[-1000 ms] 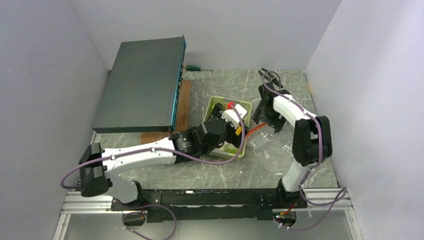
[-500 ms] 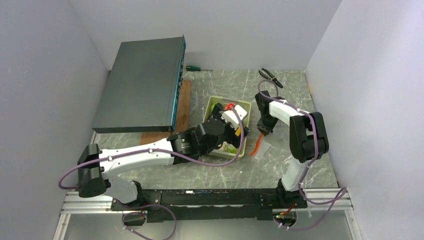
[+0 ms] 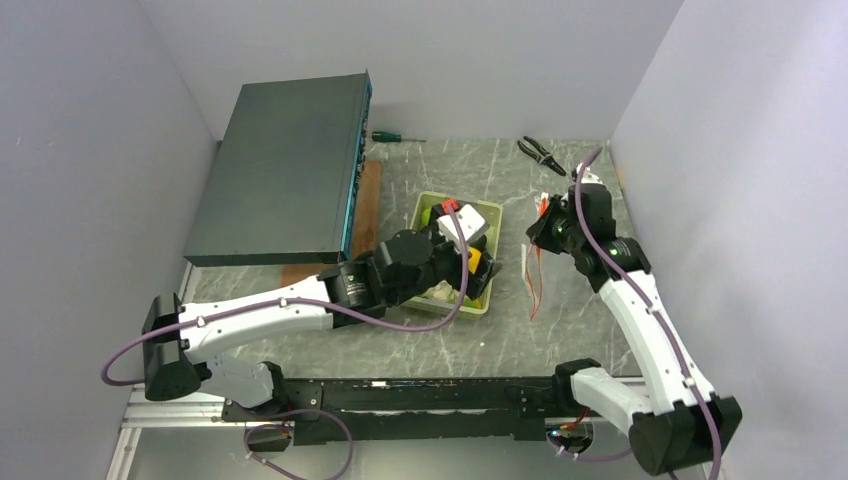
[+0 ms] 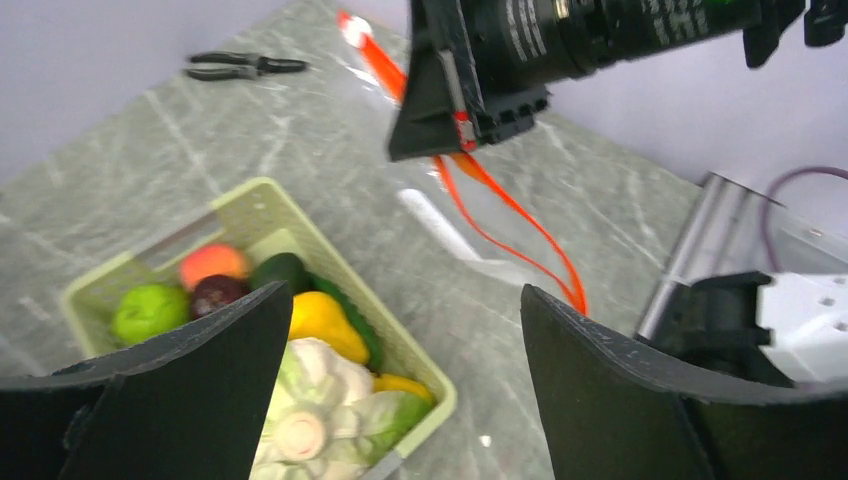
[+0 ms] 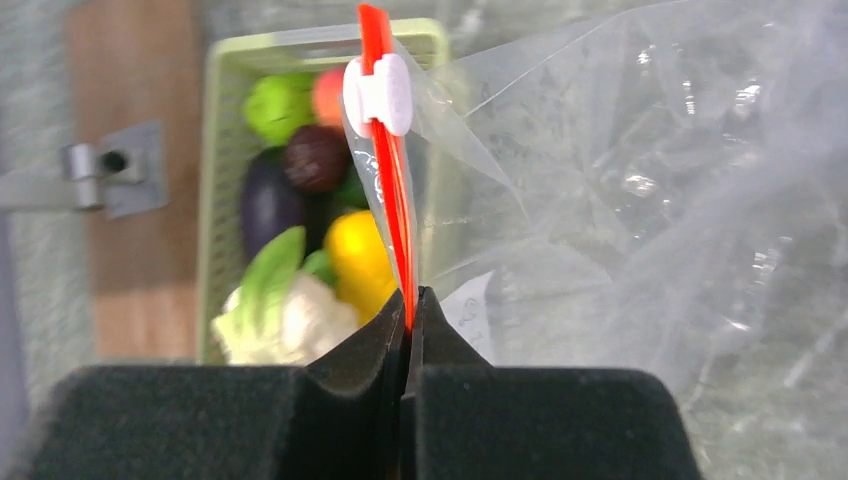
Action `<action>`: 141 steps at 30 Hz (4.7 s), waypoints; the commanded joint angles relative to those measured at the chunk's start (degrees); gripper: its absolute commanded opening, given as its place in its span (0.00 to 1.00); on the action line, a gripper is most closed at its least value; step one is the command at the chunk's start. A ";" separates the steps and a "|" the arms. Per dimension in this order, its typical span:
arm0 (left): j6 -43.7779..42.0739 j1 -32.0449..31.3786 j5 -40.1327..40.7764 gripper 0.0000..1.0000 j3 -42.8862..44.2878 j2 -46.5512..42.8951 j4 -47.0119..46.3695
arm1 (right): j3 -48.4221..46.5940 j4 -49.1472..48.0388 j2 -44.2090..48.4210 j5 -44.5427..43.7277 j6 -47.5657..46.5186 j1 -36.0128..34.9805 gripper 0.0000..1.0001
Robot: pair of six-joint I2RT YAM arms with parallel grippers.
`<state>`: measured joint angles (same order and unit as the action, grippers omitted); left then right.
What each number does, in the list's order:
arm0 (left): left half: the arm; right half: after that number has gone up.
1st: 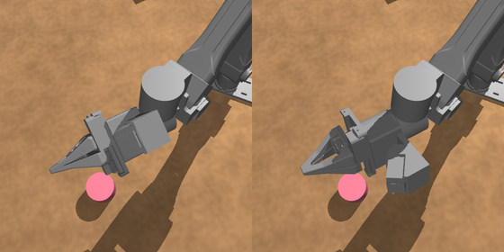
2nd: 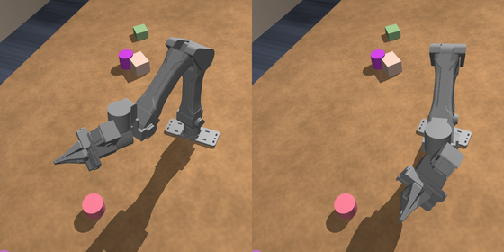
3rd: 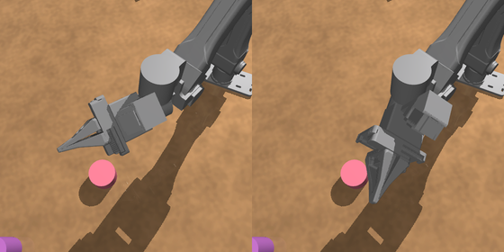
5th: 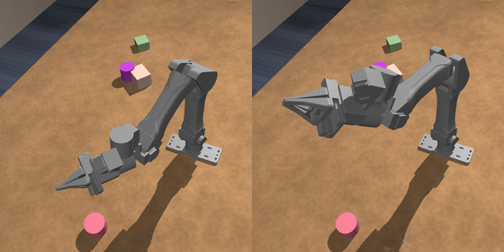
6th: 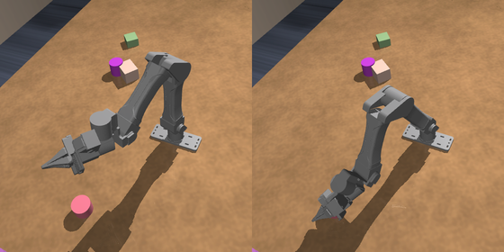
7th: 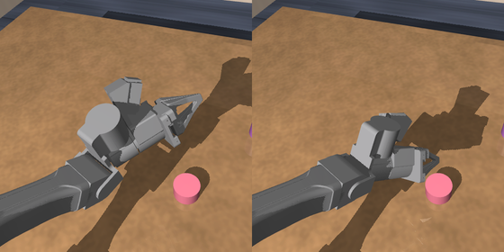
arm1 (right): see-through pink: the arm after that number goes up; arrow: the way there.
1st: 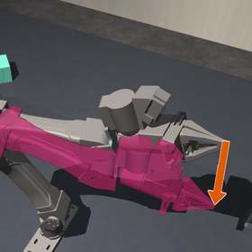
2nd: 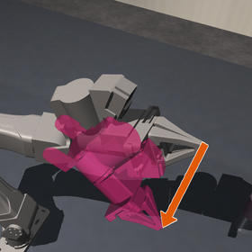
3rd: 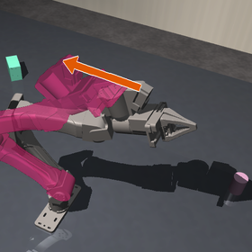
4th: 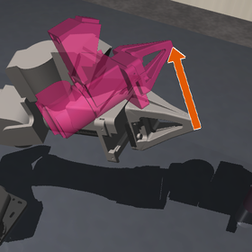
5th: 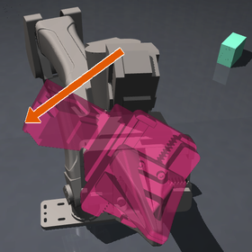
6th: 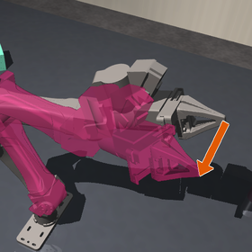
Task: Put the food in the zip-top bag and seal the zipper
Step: Open the zipper of the food storage bag at the center of the board.
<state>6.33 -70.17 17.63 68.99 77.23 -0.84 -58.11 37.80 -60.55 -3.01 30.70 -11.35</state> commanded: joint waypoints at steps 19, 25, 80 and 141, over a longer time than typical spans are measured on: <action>13.87 3.79 -13.95 0.62 7.44 13.74 6.31 | 6.35 -6.45 12.72 8.18 17.44 -6.43 0.00; 16.08 4.69 -16.78 0.68 6.43 13.32 4.87 | 7.15 -6.34 12.92 4.69 20.48 -8.94 0.00; 13.55 6.54 -15.88 0.00 10.71 20.11 10.30 | -2.21 11.41 13.63 -1.71 -3.66 -21.86 0.88; 17.09 6.54 -1.28 0.00 6.31 11.83 10.35 | 6.32 8.46 17.11 -29.41 9.03 -21.56 0.00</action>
<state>23.31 -63.48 17.39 75.53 90.70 11.66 -52.38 54.00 -45.17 -38.39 45.19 -33.04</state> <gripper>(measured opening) 0.009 0.009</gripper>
